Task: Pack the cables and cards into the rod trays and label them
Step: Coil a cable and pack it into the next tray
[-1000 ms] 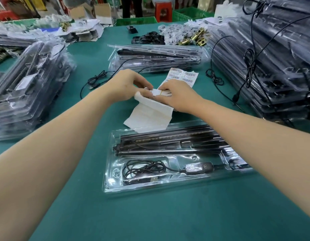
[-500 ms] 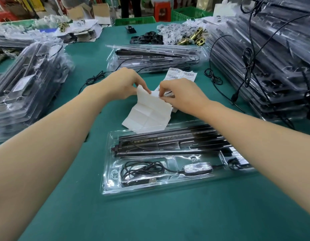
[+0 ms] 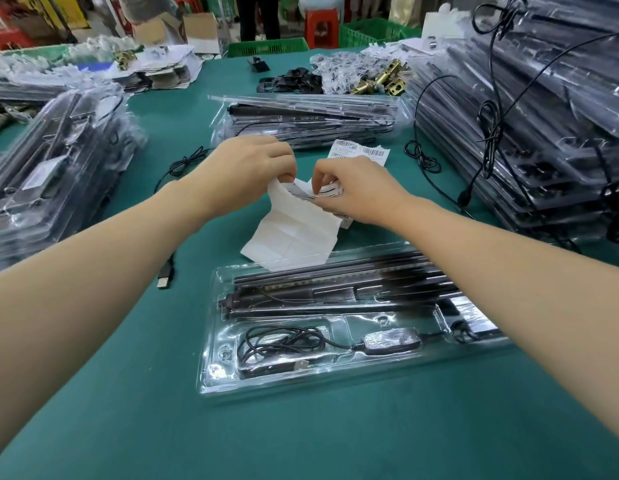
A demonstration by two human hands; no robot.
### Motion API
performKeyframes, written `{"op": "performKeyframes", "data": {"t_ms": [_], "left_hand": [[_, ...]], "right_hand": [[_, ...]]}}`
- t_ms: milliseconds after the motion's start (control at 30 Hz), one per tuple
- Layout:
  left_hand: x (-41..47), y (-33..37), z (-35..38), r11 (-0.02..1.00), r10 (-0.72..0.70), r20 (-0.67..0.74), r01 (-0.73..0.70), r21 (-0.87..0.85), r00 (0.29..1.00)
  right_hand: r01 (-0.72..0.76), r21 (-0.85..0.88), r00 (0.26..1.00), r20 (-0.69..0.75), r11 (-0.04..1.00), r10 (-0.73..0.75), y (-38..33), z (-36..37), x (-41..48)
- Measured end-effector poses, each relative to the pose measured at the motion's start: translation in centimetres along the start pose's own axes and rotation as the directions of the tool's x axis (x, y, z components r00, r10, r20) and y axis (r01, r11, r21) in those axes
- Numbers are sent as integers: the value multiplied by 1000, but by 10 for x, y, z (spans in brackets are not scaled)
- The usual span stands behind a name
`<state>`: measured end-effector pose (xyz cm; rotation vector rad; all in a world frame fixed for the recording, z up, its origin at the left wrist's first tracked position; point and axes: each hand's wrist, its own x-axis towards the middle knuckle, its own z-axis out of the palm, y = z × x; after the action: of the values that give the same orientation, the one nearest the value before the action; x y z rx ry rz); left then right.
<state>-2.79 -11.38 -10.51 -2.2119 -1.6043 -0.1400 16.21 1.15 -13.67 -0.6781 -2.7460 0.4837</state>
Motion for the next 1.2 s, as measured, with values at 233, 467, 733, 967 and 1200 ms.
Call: {"op": "performKeyframes", "data": {"t_ms": [233,467,733,967,1200], "left_hand": [[-19,-4,1,990,-131,-80,126,-68,988],[-7,10,18,566,-658,128,599,-566,742],[0,10,21,401,-776,233,744,-534,586],[19,14,12,427,-752,304,783,-452,585],[13,9,14,307,-753,351,770,-560,556]], "right_hand": [[27,21,999,-28,999,-27,-1,4,-2],[24,3,1000,5,1000,-24,-5,0,-7],[-1,10,1000,-23,1000,1,-8,0,-14],[-36,104,999,-34,994,40,-4,5,-13],[-49,124,995,-85,991,60,-1,8,-12]]}}
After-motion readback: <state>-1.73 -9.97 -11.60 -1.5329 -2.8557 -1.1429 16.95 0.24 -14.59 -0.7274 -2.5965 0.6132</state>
